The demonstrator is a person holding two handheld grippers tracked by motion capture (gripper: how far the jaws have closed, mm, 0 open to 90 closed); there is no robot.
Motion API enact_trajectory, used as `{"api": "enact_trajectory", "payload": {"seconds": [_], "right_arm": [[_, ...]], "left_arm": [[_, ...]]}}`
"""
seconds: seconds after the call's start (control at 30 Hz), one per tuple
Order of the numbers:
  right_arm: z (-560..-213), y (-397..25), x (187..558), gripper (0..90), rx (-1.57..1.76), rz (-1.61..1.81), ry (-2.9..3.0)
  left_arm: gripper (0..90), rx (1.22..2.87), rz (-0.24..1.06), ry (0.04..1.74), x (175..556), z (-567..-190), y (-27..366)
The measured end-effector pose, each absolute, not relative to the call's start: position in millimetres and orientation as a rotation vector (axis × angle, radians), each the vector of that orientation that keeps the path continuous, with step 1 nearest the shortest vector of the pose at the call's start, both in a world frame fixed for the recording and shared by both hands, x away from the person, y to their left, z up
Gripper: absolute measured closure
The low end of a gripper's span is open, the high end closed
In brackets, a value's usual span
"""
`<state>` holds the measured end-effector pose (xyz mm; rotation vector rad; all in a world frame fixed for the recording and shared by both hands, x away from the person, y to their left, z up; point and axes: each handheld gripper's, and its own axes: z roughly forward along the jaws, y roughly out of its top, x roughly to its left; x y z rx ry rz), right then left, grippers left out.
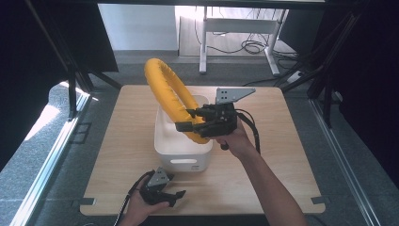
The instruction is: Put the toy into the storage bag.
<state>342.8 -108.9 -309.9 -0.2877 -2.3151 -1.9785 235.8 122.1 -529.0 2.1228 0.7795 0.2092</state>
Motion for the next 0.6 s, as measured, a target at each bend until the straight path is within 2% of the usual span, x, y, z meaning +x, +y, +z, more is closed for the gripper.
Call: {"api": "enact_trajectory", "payload": {"seconds": [0.6], "right_arm": [[-327.2,-104.5,350.0,51.4,-0.323,-1.914,-2.331]], "left_arm": [[25.1,2.131,0.206,0.778,235.9,-529.6,121.9]]}}
